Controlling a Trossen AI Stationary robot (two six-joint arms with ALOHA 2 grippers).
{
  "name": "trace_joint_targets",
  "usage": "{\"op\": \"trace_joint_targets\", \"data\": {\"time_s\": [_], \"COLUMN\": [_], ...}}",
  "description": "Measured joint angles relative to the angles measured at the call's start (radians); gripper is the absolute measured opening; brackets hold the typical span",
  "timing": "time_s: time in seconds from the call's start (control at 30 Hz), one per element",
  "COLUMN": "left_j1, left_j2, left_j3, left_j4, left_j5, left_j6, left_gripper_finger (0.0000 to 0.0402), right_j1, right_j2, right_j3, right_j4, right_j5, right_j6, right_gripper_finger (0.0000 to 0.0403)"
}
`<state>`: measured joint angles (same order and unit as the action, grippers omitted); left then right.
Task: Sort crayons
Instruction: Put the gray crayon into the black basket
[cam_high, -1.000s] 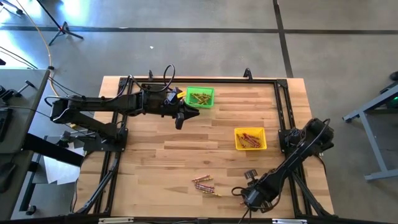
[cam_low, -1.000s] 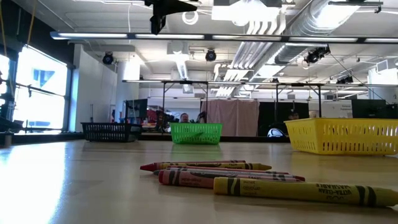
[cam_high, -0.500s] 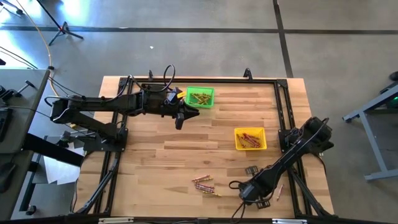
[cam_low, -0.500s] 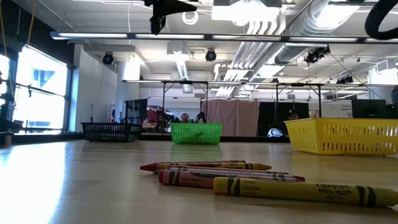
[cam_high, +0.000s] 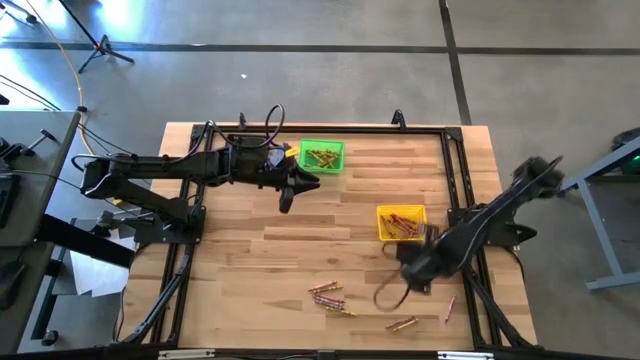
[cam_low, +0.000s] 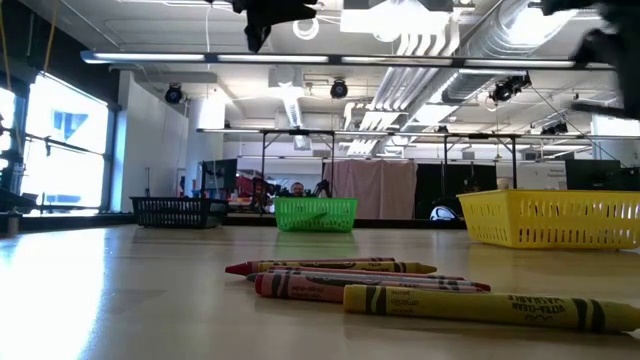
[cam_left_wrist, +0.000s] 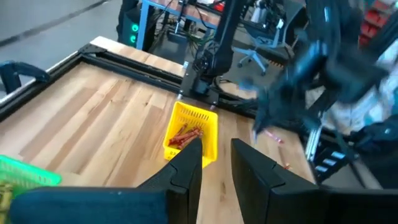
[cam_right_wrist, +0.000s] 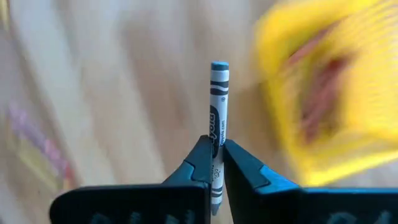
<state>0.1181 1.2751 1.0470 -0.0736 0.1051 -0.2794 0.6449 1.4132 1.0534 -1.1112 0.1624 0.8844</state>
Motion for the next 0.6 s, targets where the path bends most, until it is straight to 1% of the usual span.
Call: {"op": "trace_joint_targets", "data": {"time_s": [0.07,0.17,0.23,0.3,0.33,0.37,0.5,0.6], "left_j1": [0.001,0.004,0.004,0.004,0.004,0.004,0.002,-0.002], "left_j2": [0.000,0.000,0.003,0.010,0.016,0.026,0.078,0.124], "left_j3": [0.000,0.000,0.000,0.000,0.000,0.000,0.000,0.000], "left_j4": [-0.002,0.017,0.042,0.087,0.123,0.180,0.401,0.492], "left_j5": [0.000,0.000,0.000,0.000,0.000,0.000,-0.011,-0.029], "left_j6": [0.041,0.099,0.136,0.162,0.166,0.159,0.035,-0.041], "left_gripper_finger": [0.0074,0.0074,0.0074,0.0074,0.0074,0.0074,0.0074,0.0074], "right_j1": [-0.023,-0.056,-0.080,-0.105,-0.119,-0.135,-0.190,-0.224], "right_j2": [-0.085,-0.208,-0.279,-0.337,-0.359,-0.377,-0.398,-0.392], "right_j3": [0.000,0.000,0.000,0.000,0.001,0.002,0.002,0.002], "right_j4": [0.013,0.047,0.109,0.197,0.259,0.330,0.614,0.813], "right_j5": [0.150,0.426,0.608,0.746,0.788,0.805,0.777,0.795], "right_j6": [0.068,0.137,0.143,0.095,0.049,-0.013,-0.293,-0.448], "right_gripper_finger": [0.0010,0.0010,0.0010,0.0010,0.0010,0.0010,0.0010,0.0010]}}
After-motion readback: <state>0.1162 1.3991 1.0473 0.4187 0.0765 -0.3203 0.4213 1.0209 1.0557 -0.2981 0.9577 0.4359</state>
